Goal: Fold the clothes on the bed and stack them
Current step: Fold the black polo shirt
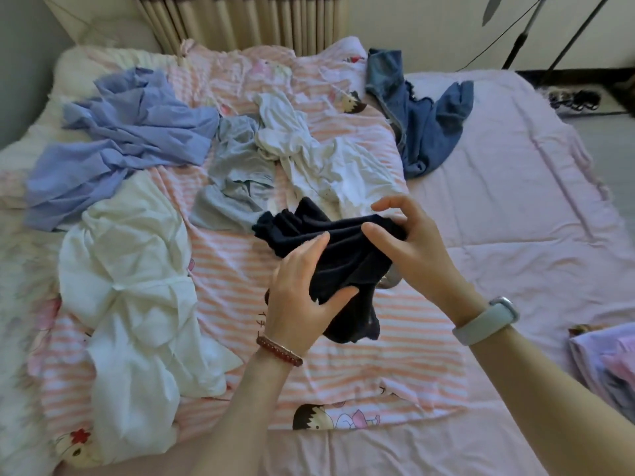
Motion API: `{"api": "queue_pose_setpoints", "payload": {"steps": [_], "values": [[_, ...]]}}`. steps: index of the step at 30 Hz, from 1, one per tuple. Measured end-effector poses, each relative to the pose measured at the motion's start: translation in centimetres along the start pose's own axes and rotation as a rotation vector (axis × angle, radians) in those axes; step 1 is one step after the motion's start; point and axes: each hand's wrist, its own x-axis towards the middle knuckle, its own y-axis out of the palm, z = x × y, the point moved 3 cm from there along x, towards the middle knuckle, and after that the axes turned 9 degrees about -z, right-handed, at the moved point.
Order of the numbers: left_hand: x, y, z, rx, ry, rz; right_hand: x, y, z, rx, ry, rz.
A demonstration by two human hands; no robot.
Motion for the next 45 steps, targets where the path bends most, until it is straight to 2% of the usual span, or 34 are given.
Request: {"api": "queue_pose_setpoints", "payload": {"steps": [3,4,6,8,9,12,15,17,19,23,26,31,35,38,45], "values": [[1.8,-0.2,-3.6,-0.117,-0.017,0.082,-1.7,-1.9,1.8,0.093,0.015,-0.082],[2.0,-0.3,-4.5,-0.153,-0.068,0.084,-2.6,-2.6,2.0,0.121,0.017,-0.107],[2.2,-0.7,-6.0,-0.256,-0.288,0.042,-4.9,-3.6,1.5,0.114,0.032,-0.111],[2.2,-1.2,-7.0,-0.379,-0.5,-0.01,-7.5,-3.7,0.0,0.004,0.08,-0.037],[2.2,-1.4,-7.5,-0.411,-0.551,-0.02,-8.6,-3.5,-0.9,-0.08,0.108,0.008],[1.9,-1.6,-8.8,-0.449,-0.582,0.014,-9.8,-3.4,-3.2,-0.212,0.125,0.071],[1.9,-2.5,-8.7,-0.498,-0.638,-0.071,-10.1,-4.1,-4.9,-0.39,0.139,0.142],[2.0,-3.6,-8.3,-0.505,-0.64,-0.127,-10.7,-4.7,-6.5,-0.558,0.177,0.18],[2.2,-4.8,-8.2,-0.411,-0.572,-0.142,-11.3,-5.5,-7.4,-0.67,0.179,0.143],[1.4,-7.1,-7.2,-0.086,-0.376,-0.098,-12.0,-6.7,-5.8,-0.544,0.111,0.015],[0.0,-8.9,-6.2,-0.01,-0.327,-0.092,-12.8,-7.8,-3.1,-0.424,0.01,-0.095],[-3.0,-11.2,-6.9,-0.054,-0.317,-0.068,-16.0,-9.7,0.8,-0.371,-0.099,-0.153],[-6.4,-12.2,-8.8,-0.243,-0.368,-0.033,-18.9,-11.6,2.8,-0.35,-0.153,-0.174],[-10.0,-12.4,-10.1,-0.307,-0.393,-0.028,-21.5,-13.1,3.0,-0.352,-0.179,-0.128],[-19.5,-11.3,-11.7,-0.283,-0.516,-0.067,-29.3,-16.8,1.0,-0.245,0.011,0.071]]}}
